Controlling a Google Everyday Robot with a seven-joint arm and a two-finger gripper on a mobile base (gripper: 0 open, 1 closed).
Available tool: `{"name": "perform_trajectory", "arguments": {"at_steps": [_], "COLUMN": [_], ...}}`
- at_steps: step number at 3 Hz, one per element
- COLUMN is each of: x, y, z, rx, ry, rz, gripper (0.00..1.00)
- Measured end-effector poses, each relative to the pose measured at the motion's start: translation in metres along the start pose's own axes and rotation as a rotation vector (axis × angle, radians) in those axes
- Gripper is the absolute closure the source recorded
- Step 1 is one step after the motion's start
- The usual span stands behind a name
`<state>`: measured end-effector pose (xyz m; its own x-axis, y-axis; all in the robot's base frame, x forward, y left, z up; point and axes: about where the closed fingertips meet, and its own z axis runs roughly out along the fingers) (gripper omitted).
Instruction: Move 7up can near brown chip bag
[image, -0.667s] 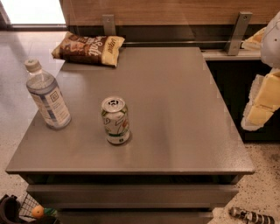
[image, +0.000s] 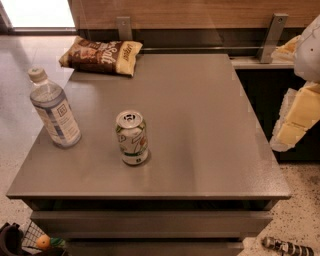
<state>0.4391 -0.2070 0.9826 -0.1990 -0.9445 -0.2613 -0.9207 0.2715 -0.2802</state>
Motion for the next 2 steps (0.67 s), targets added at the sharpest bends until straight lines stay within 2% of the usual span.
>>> {"name": "perform_trajectory", "arguments": {"at_steps": [1, 2], "x": [-0.009, -0.013], "y": [0.004, 0.002], "z": [0.013, 0.053], "rx": [-0.015, -0.027], "ry": [-0.098, -0.292], "rz": [0.003, 0.002], "gripper": [0.0, 0.0]}}
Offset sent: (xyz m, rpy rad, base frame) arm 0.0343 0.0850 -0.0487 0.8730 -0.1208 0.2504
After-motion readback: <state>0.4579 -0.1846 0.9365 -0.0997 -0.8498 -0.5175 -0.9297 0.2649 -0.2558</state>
